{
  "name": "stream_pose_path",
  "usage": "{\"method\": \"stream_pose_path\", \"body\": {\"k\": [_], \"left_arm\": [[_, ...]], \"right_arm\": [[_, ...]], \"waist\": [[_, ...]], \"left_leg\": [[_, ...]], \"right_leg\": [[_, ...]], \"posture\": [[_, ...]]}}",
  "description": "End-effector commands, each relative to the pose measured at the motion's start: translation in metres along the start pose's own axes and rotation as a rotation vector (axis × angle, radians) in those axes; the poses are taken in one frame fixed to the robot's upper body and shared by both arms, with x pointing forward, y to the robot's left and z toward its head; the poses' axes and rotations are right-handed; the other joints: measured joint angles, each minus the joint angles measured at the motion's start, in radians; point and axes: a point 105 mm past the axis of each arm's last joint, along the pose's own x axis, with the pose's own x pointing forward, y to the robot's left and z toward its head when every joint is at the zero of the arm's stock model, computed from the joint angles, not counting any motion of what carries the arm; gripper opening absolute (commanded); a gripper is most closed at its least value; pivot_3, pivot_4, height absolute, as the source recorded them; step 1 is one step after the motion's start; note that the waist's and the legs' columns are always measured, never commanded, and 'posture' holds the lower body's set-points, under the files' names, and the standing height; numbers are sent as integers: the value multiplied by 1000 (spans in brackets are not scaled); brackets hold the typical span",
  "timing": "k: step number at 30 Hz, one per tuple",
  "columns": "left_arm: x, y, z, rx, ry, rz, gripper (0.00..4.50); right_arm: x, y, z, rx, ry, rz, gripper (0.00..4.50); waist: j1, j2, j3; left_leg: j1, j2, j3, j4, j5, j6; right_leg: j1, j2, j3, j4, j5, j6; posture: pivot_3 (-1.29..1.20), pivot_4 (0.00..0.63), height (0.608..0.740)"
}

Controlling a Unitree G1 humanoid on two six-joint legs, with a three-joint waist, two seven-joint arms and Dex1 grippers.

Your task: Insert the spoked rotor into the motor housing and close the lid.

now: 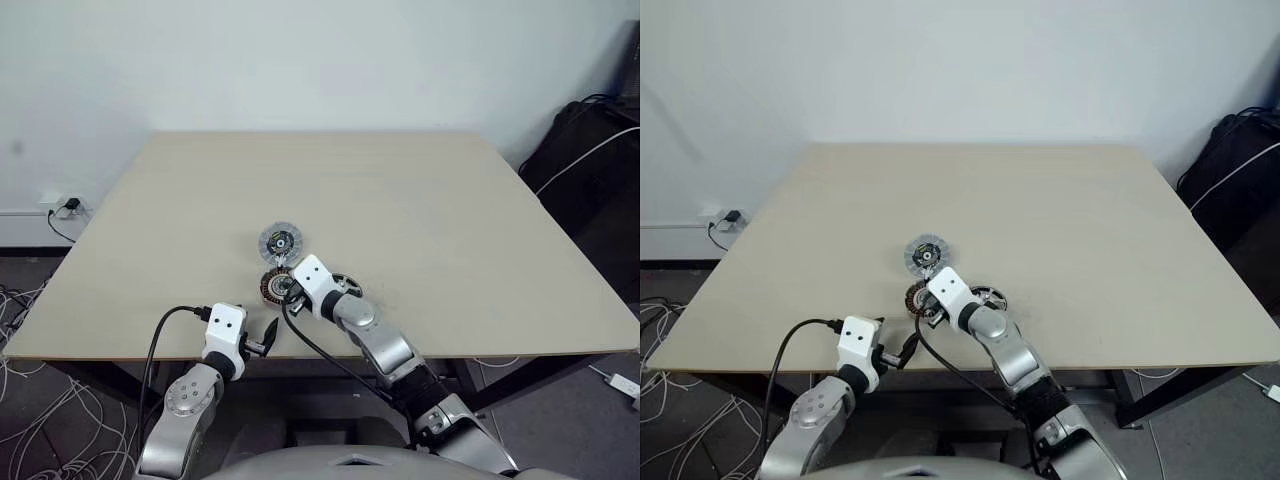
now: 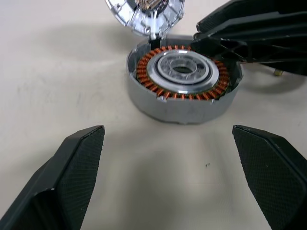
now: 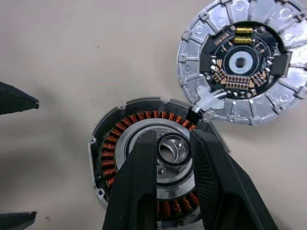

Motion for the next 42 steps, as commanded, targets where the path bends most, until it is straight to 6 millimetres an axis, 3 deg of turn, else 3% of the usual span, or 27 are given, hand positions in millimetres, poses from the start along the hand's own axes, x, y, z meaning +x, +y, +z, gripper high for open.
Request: {"method": "stream_pose_path", "body": {"k": [1, 32, 33, 38, 39, 42], "left_arm": [[-1, 0, 21, 16, -78, 9, 4500], [-1, -1, 22, 1, -84, 18, 4500], [-1, -1, 21, 1, -84, 19, 4500], [0, -2, 21, -2, -85, 19, 4500], [0, -2, 21, -2, -85, 19, 4500], [0, -2, 21, -4, -85, 18, 4500]], "right_arm": [[6, 3, 17, -30, -57, 17, 672], [21, 4, 11, -27, -30, 49, 672], [21, 4, 11, -26, -32, 49, 1404], [22, 4, 15, -28, -49, 45, 3049], [22, 3, 17, -30, -55, 44, 3308], [17, -1, 26, -3, -97, 29, 3308]], "waist": [[0, 0, 0], [-23, 0, 0], [-23, 0, 0], [-23, 0, 0], [-23, 0, 0], [-23, 0, 0]], "left_leg": [[0, 0, 0, 0, 0, 0], [2, 0, -1, -1, 2, -4], [2, 0, -1, -1, 2, -4], [3, 0, -1, -1, 3, -5], [3, 0, -1, -1, 3, -5], [3, 0, -1, -1, 3, -5]], "right_leg": [[0, 0, 0, 0, 0, 0], [-3, 1, 0, 9, -1, -1], [-3, 1, 0, 10, -1, -2], [-3, 1, 0, 12, -2, -3], [-3, 1, 0, 12, -2, -3], [-3, 1, 0, 12, -2, -3]], "posture": [[0, 0, 740], [0, 0, 740], [0, 0, 740], [0, 0, 740], [0, 0, 740], [0, 0, 740]]}}
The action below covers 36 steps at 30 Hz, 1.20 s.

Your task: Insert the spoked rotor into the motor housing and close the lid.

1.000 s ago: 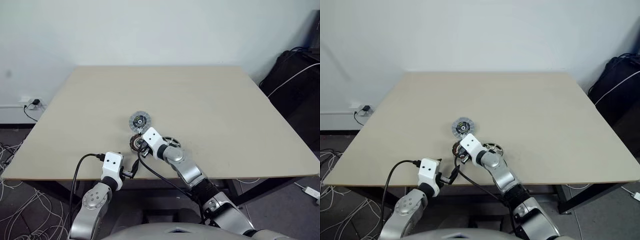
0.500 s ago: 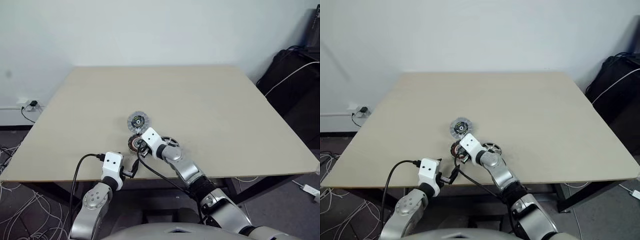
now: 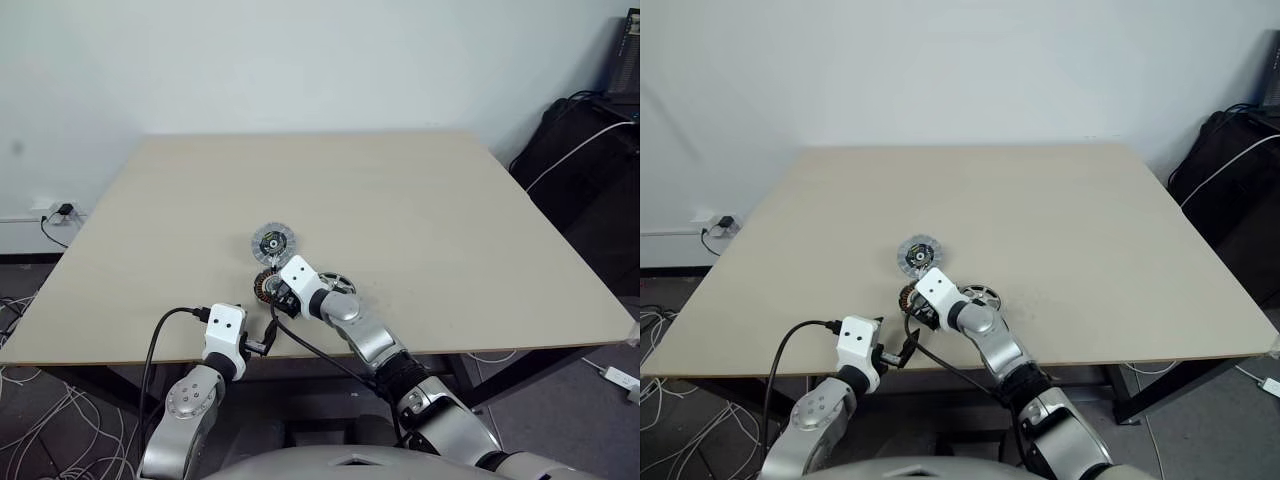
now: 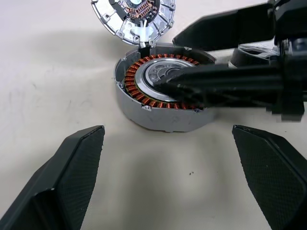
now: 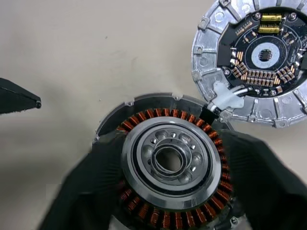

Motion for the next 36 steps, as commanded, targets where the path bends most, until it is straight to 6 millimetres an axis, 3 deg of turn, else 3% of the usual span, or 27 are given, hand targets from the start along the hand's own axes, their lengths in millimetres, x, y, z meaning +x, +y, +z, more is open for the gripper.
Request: {"method": "stream_pose_path", "body": {"k": [1, 6, 12, 17, 36], "left_arm": [[1, -1, 17, 10, -67, -2, 4500], [2, -2, 17, 8, -67, -7, 4500], [4, -3, 17, 8, -66, -17, 4500], [5, -4, 16, 7, -64, -24, 4500], [5, -4, 15, 5, -65, -18, 4500]], "right_arm": [[-6, -12, 34, 12, -128, -35, 3308], [-17, -17, 41, -5, -105, -60, 2005], [-27, -1, 24, -87, 65, 22, 26], [-33, 8, 19, -104, 130, 79, 26], [-16, -8, 19, -60, 128, -18, 26]], "waist": [[0, 0, 0], [1, 0, 0], [1, -1, 0], [2, -2, 1], [1, -7, 6]], "left_leg": [[0, 0, 0, 0, 0, 0], [0, 0, 0, 0, 0, 0], [0, 0, -1, 0, 0, 0], [-1, 0, -1, 0, 0, 0], [-2, 0, -2, 0, 0, 0]], "right_leg": [[0, 0, 0, 0, -1, -1], [0, 0, 0, 0, -1, -2], [0, -1, -1, 0, -2, -3], [0, -2, -1, 0, -2, -3], [0, -1, -3, -1, -2, -3]], "posture": [[0, 0, 740], [0, 0, 740], [0, 0, 740], [0, 0, 740], [0, 0, 740]]}}
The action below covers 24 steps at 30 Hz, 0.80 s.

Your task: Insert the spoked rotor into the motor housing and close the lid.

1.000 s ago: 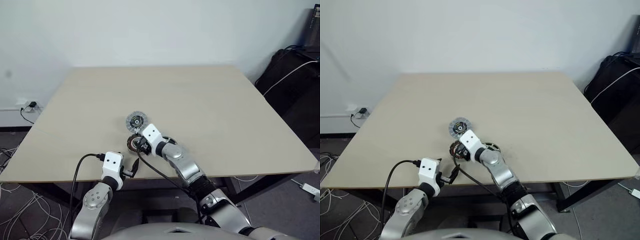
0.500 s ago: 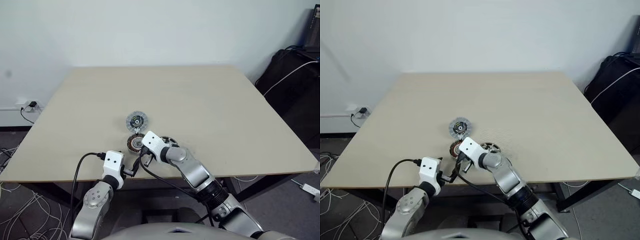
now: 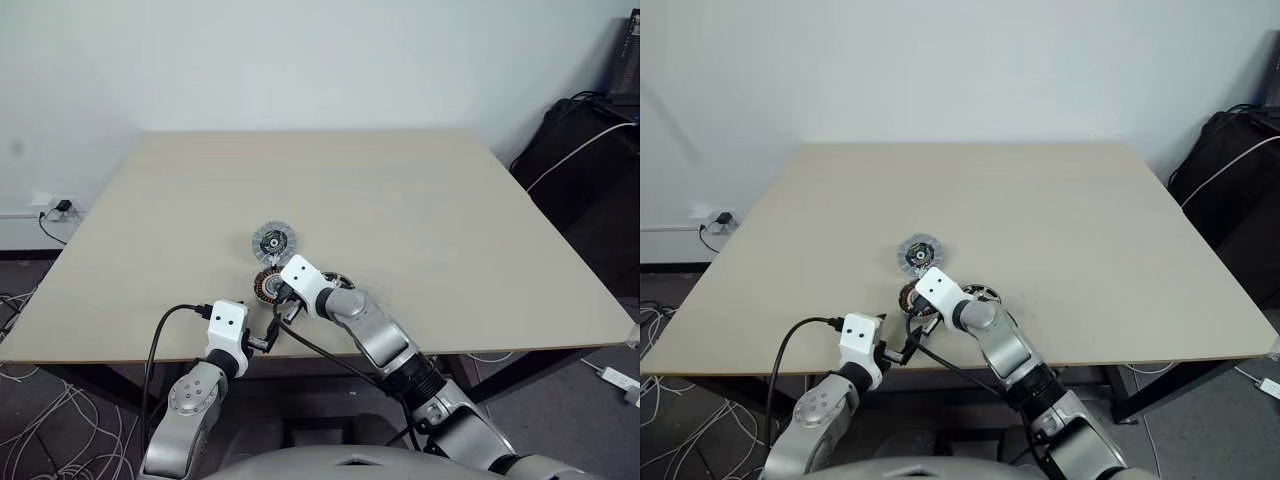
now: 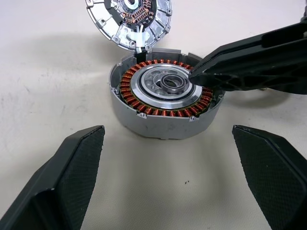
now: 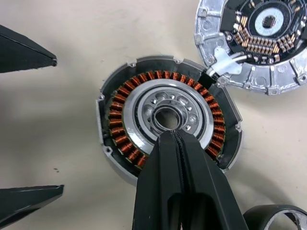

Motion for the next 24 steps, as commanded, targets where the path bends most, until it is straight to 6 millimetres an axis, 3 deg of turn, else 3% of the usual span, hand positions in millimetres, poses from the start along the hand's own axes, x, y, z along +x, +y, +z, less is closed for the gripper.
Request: {"method": "stream_pose_path", "body": {"k": [1, 24], "left_arm": [[1, 0, 10, 11, -47, 0, 4500], [2, 0, 8, 2, -48, 9, 4500]], "right_arm": [[0, -7, 17, -8, -59, -21, 26], [0, 7, 17, -35, -53, 74, 26]], "waist": [[0, 0, 0], [0, 0, 1]], "left_leg": [[0, 0, 0, 0, 0, 0], [0, 0, -1, 0, 0, 0]], "right_leg": [[0, 0, 0, 0, 0, 0], [0, 0, -1, 0, 0, 0]], "posture": [[0, 0, 740], [0, 0, 740]]}}
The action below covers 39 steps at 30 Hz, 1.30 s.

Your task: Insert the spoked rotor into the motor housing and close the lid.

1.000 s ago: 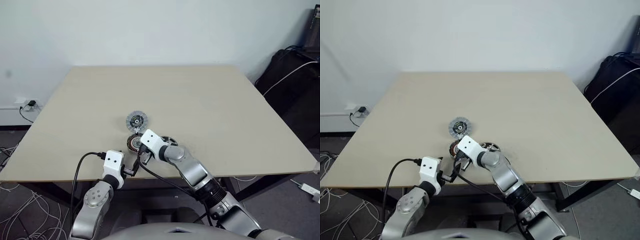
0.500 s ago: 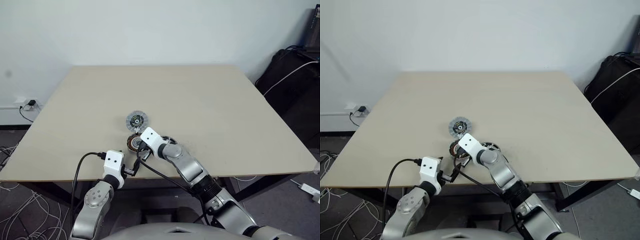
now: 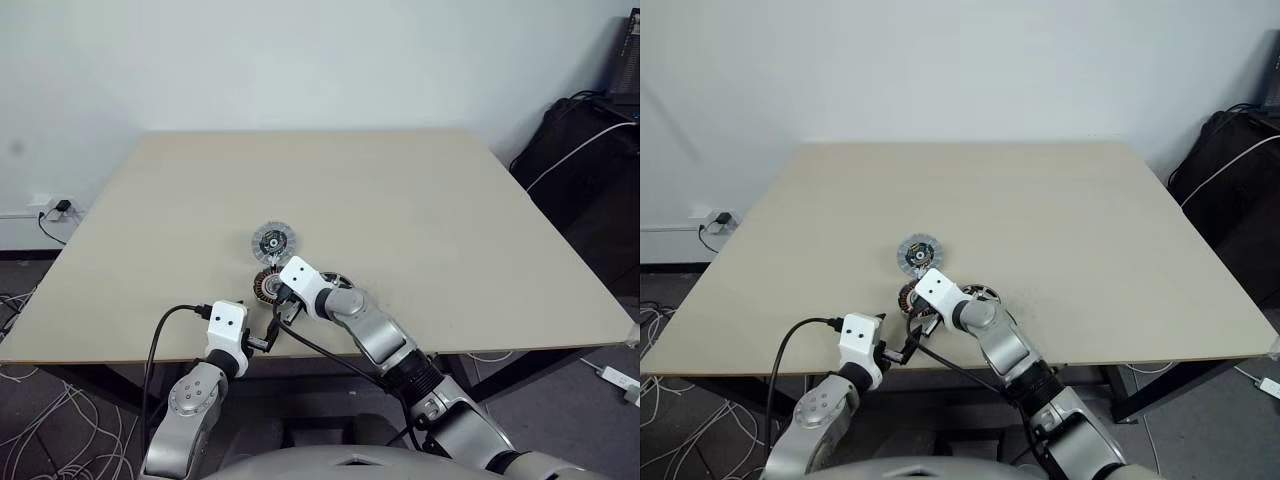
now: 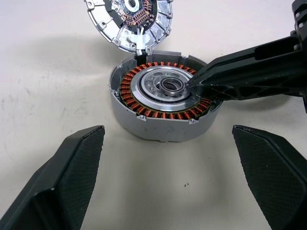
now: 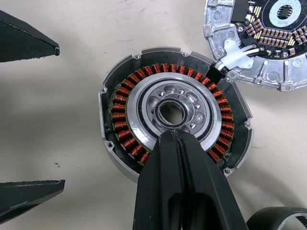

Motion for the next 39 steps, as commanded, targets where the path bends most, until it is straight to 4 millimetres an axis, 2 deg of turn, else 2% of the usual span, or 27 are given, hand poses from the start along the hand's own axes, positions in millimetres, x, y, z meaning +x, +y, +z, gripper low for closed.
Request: {"method": "stream_pose_path", "body": {"k": [1, 20, 33, 39], "left_arm": [[2, 0, 8, 7, -37, 1, 4500], [2, 1, 7, 0, -41, 11, 4500], [2, 2, 6, 2, -40, 18, 4500], [2, 3, 6, 1, -41, 21, 4500]], "right_arm": [[-2, 5, 19, -29, -61, 40, 26], [-4, 7, 35, -25, -146, 60, 26], [4, 7, 28, -12, -115, 59, 26], [8, -1, 24, 6, -103, 23, 26]], "waist": [[0, 0, 0], [0, -1, 2], [0, -1, 3], [0, -1, 3]], "left_leg": [[0, 0, 0, 0, 0, 0], [0, 0, -1, 0, 0, 0], [0, 0, -1, 0, 0, 0], [0, 0, -1, 0, 0, 0]], "right_leg": [[0, 0, 0, 0, 0, 0], [0, 0, -1, 0, 0, 0], [0, 0, -1, 0, 0, 0], [0, 0, -1, 0, 0, 0]], "posture": [[0, 0, 740], [0, 0, 740], [0, 0, 740], [0, 0, 740]]}}
